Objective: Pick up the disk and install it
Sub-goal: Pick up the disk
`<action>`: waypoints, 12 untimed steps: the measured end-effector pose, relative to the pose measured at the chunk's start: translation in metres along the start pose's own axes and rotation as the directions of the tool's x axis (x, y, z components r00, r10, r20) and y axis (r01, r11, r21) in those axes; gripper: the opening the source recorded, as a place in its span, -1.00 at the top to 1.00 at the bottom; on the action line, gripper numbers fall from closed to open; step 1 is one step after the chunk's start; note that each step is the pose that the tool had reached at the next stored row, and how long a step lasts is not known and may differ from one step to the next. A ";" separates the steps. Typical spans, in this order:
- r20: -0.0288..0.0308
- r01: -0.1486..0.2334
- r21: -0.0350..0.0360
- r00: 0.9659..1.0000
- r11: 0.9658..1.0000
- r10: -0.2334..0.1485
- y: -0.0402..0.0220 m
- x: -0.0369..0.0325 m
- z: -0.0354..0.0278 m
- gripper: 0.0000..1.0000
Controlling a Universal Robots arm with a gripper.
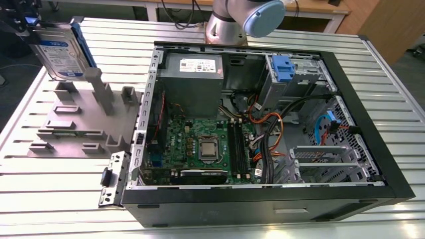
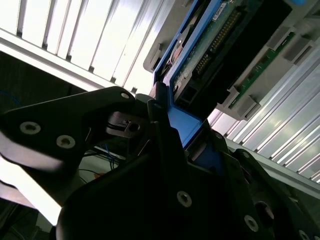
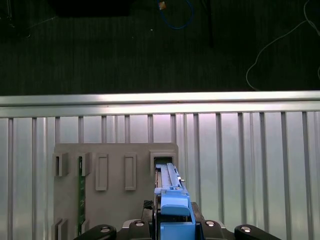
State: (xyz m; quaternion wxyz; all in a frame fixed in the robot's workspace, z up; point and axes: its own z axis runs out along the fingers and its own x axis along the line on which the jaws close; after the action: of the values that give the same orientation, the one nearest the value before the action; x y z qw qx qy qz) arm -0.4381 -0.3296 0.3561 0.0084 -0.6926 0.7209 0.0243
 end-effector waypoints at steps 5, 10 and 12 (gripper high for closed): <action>0.000 0.000 0.000 1.000 1.000 0.000 0.0001 -0.0001 -0.0024 0.26; 0.000 0.000 0.000 1.000 1.000 0.000 0.0001 -0.0002 -0.0035 0.26; 0.000 0.000 0.000 1.000 1.000 0.000 0.0001 -0.0002 -0.0050 0.26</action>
State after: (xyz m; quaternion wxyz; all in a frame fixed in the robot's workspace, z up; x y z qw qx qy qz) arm -0.4382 -0.3295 0.3611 0.0083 -0.6926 0.7209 0.0243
